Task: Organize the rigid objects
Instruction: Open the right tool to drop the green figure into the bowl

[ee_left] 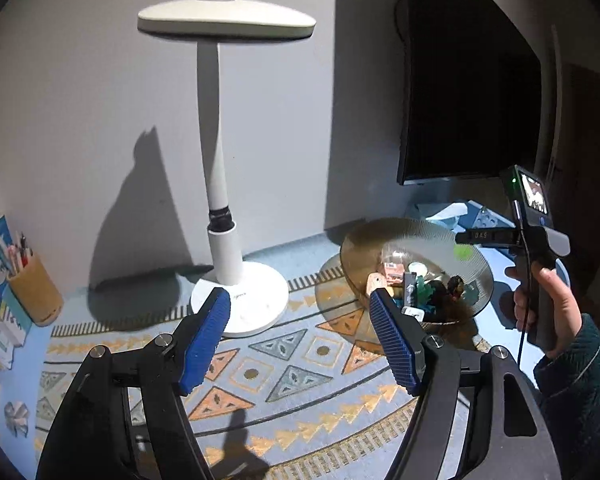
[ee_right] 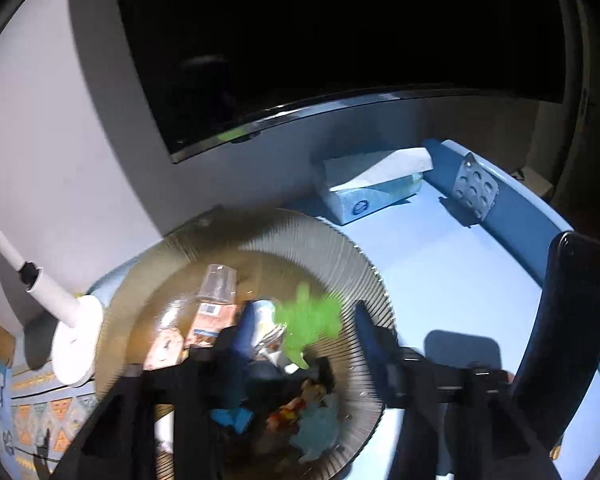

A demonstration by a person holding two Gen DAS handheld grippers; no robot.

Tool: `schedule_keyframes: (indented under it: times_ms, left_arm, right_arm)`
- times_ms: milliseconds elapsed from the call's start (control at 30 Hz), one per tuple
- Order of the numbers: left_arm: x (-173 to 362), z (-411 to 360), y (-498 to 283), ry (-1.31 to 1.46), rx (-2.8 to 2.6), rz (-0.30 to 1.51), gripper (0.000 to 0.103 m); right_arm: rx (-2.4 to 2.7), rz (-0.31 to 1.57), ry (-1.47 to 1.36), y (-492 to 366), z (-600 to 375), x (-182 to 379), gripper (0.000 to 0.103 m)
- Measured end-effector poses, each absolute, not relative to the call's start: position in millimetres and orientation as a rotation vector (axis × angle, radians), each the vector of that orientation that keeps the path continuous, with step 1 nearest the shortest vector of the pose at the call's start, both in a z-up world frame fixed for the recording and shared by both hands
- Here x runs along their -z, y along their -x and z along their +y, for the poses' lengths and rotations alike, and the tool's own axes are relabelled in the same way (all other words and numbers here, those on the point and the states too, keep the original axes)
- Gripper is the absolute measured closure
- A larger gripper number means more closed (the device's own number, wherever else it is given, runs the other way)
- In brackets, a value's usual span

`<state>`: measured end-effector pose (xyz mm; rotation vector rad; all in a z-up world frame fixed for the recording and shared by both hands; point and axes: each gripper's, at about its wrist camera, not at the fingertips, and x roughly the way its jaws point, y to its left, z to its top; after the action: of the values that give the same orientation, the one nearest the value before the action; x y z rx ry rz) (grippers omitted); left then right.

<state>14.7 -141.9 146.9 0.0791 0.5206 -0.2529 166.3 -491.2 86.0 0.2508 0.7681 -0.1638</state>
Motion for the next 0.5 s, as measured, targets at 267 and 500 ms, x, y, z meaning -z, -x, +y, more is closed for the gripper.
schedule_keyframes:
  times_ms: [267,500]
  left_arm:
    - [-159,-109,0,-0.023,0.205,0.518,0.033]
    - [-195,-71,49,-0.024,0.145,0.431,0.033]
  right_arm:
    - [0.093,0.711,-0.266,-131,-477,-109,0.036]
    - [-0.06,0.668,-0.208,-80,-412,-150,0.036]
